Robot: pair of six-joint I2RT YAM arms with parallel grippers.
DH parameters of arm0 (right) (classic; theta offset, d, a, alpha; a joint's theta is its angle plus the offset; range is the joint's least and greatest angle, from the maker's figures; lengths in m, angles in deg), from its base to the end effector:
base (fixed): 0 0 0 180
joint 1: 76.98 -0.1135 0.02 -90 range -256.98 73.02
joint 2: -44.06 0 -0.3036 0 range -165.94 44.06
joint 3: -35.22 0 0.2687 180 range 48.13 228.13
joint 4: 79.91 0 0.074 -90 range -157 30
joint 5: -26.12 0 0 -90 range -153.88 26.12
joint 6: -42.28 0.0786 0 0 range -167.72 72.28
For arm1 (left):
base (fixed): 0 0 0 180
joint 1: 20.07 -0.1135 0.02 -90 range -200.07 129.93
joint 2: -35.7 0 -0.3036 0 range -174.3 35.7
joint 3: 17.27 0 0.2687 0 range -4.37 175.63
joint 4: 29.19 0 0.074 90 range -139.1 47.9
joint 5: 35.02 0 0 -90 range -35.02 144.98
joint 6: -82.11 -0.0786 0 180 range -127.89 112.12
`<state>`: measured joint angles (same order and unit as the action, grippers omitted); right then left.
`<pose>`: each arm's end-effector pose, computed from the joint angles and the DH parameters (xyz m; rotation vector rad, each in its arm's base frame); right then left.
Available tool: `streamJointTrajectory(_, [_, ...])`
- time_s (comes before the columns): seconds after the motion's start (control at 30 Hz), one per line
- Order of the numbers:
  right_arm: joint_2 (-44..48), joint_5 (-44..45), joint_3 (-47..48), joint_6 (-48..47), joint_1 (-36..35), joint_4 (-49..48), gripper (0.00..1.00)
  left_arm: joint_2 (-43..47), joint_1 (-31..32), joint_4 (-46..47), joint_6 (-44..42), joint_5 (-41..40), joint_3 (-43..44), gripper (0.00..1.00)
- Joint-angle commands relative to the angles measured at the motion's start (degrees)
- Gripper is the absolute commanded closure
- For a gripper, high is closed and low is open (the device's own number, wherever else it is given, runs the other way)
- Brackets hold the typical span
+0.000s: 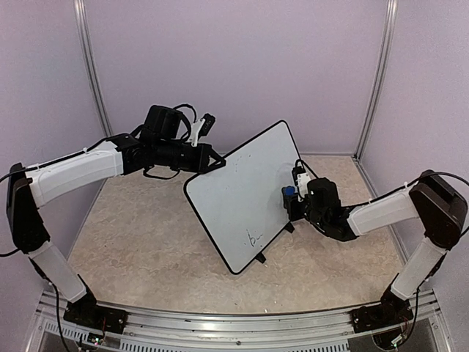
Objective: Erase the whiteboard
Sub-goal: Erase the whiteboard at the center of the board.
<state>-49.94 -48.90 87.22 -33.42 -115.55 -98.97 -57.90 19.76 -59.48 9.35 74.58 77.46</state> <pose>0.3089 0.2204 0.1781 -0.2458 1.9577 0.3484 0.3187 -0.3001 0.3497 0.6444 2.0964 -0.9431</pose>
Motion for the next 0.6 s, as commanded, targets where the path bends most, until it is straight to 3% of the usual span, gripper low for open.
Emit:
streamJointTrajectory(0.0, [-4.2,3.22,0.43,-1.15,0.18,2.86,0.71,-2.11,2.4,-0.83,-4.62,5.45,-0.8,1.0])
streamJointTrajectory(0.27, [-6.62,1.12,0.01,-6.14,-7.4,-0.31,0.71,-2.89,0.81,-0.24,-3.16,7.09,-0.74,1.0])
streamJointTrajectory(0.57, [-10.82,-0.14,1.0,-4.27,-12.96,-2.14,0.71,-2.73,0.77,-0.1,-3.26,6.75,-0.9,1.0])
